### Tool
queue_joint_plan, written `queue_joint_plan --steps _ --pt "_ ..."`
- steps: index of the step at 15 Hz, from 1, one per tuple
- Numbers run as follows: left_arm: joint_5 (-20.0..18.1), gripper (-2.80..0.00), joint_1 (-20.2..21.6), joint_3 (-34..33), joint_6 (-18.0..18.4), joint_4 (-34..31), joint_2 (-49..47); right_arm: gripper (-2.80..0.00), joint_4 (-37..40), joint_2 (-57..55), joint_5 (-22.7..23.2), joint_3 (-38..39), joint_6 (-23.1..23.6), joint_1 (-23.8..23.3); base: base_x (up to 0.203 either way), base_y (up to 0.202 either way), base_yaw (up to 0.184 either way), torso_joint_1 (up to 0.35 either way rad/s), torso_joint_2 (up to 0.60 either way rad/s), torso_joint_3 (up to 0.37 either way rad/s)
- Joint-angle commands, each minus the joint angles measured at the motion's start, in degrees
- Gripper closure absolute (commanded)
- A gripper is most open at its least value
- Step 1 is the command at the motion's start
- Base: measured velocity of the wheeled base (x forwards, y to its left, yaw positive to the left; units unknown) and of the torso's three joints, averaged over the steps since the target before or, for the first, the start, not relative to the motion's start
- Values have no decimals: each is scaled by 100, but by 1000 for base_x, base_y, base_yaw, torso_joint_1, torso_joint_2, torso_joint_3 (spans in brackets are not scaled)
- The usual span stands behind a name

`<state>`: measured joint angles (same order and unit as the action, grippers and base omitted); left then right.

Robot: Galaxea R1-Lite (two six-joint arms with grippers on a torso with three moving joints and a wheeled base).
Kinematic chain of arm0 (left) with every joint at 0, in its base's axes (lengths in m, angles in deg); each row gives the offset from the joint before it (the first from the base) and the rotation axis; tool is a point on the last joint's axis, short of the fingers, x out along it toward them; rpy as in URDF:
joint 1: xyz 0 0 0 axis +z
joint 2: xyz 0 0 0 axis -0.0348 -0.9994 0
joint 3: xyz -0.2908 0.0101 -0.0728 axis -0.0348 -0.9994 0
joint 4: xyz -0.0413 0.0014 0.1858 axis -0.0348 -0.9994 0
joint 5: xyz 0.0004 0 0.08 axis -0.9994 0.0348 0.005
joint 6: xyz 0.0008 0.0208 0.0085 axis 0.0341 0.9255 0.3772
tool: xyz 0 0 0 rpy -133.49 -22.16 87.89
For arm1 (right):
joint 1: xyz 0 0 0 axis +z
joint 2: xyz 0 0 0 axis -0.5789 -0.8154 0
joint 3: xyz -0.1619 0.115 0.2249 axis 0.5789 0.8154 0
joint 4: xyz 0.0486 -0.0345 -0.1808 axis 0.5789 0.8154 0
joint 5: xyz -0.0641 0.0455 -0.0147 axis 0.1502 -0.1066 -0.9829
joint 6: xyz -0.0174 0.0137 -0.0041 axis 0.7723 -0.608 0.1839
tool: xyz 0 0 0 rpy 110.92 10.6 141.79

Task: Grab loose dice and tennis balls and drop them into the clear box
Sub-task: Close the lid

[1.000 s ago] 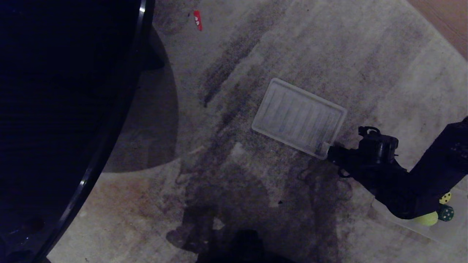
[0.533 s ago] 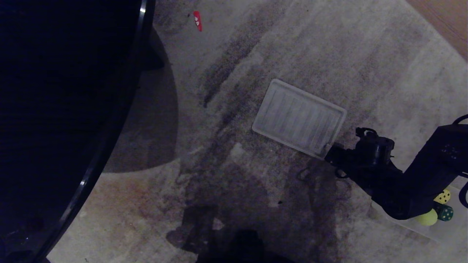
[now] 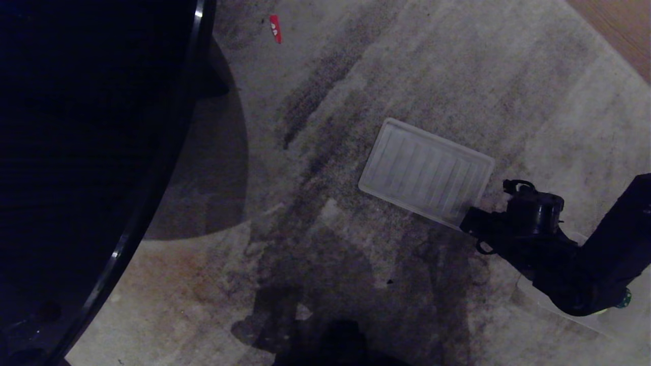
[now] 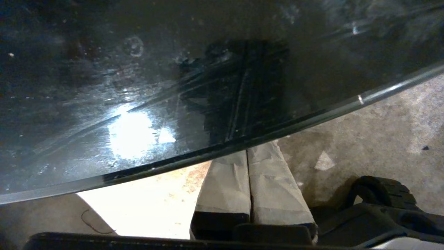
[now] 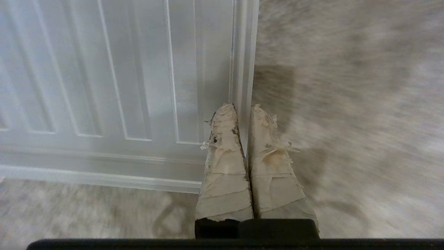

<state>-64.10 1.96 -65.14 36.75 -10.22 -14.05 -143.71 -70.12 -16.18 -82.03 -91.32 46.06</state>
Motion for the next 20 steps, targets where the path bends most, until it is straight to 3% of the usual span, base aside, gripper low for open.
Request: queue_joint_plan --steps 1,5,9,17,20 --pt "4 0 4 -9 -7 5 -9 0 -8 869 5 570 67 16 0 0 0 0 0 0" --pt "4 0 4 -9 -7 5 -6 0 636 2662 27 1476 517 20 0 0 0 0 0 0" --pt "4 0 4 -9 -7 5 -1 0 2084 4723 34 2106 993 20 0 0 0 0 0 0" --pt "4 0 4 -9 -7 5 -4 0 6650 8979 183 2530 1497 -447 0 0 0 0 0 0" --pt "4 0 4 -9 -7 5 -6 0 7628 10117 479 2699 1745 -747 0 0 0 0 0 0"
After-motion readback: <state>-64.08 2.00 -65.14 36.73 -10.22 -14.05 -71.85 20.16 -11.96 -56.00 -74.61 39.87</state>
